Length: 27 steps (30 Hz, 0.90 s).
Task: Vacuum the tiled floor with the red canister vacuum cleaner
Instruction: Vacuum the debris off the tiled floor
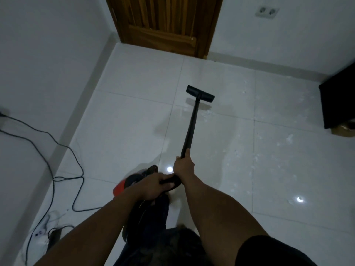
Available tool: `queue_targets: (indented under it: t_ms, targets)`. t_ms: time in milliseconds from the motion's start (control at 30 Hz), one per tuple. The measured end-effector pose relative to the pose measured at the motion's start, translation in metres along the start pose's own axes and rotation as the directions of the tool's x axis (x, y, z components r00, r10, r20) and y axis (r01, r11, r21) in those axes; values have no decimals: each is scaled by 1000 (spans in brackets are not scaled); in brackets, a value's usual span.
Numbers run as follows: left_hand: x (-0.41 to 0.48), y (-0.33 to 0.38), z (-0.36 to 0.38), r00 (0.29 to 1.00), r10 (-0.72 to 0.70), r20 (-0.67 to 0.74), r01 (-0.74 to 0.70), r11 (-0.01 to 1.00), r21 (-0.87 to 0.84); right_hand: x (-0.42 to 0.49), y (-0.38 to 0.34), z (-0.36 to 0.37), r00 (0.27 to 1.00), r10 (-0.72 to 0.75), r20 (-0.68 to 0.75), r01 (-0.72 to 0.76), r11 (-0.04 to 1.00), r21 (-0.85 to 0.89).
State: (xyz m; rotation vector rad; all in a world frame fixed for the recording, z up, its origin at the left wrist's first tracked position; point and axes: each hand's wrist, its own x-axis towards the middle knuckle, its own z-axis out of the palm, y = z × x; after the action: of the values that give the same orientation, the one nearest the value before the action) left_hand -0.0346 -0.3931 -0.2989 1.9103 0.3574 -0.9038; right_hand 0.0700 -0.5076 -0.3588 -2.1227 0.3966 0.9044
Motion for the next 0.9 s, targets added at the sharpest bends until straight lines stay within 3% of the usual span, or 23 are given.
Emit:
queue_targets:
  t_ms: [267, 500, 667, 900]
  targets:
    - [-103, -18, 144, 998, -2, 66, 0, 1000, 28, -119, 150, -6, 997, 65, 38, -66, 997, 29]
    - [-174, -60, 231, 979, -144, 145, 143, 990, 19, -206, 248, 13, 988, 156, 18, -157, 986, 52]
    - [-218, -107, 294, 968, -134, 212, 122, 990, 72, -264, 326, 34, 989, 150, -2, -150, 988, -20]
    - [-304, -168, 385, 962, -97, 254, 85, 995, 57, -364, 426, 71, 980, 194, -40, -193, 981, 21]
